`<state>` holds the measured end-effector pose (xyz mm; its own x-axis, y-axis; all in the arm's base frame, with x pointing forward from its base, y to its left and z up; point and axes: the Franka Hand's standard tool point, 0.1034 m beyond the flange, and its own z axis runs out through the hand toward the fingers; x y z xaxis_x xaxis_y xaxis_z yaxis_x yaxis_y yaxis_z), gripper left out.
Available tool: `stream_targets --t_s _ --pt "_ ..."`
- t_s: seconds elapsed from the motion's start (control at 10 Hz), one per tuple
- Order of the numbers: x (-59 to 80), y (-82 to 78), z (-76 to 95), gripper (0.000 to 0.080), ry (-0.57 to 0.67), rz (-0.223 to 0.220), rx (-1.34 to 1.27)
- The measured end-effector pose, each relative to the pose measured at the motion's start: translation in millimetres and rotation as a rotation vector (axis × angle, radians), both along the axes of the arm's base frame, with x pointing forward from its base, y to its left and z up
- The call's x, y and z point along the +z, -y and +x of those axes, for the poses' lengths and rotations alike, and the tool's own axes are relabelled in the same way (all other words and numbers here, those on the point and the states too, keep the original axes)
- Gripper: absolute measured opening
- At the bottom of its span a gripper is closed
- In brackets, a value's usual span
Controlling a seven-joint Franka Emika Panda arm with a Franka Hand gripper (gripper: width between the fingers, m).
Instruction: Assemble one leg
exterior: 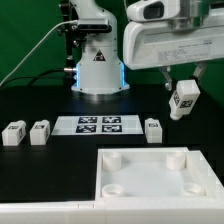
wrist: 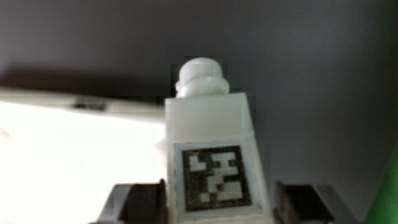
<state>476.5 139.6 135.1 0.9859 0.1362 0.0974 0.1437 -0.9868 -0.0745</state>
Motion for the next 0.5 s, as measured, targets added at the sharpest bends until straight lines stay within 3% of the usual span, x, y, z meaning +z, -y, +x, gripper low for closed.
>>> stream_targets --t_s 0.4,0.5 --pt "2.9 -0.3 0.5 0.0293 0.368 0.076 -0.012" --pt "4.8 15.3 10.4 0.0293 0.37 0.047 0.026"
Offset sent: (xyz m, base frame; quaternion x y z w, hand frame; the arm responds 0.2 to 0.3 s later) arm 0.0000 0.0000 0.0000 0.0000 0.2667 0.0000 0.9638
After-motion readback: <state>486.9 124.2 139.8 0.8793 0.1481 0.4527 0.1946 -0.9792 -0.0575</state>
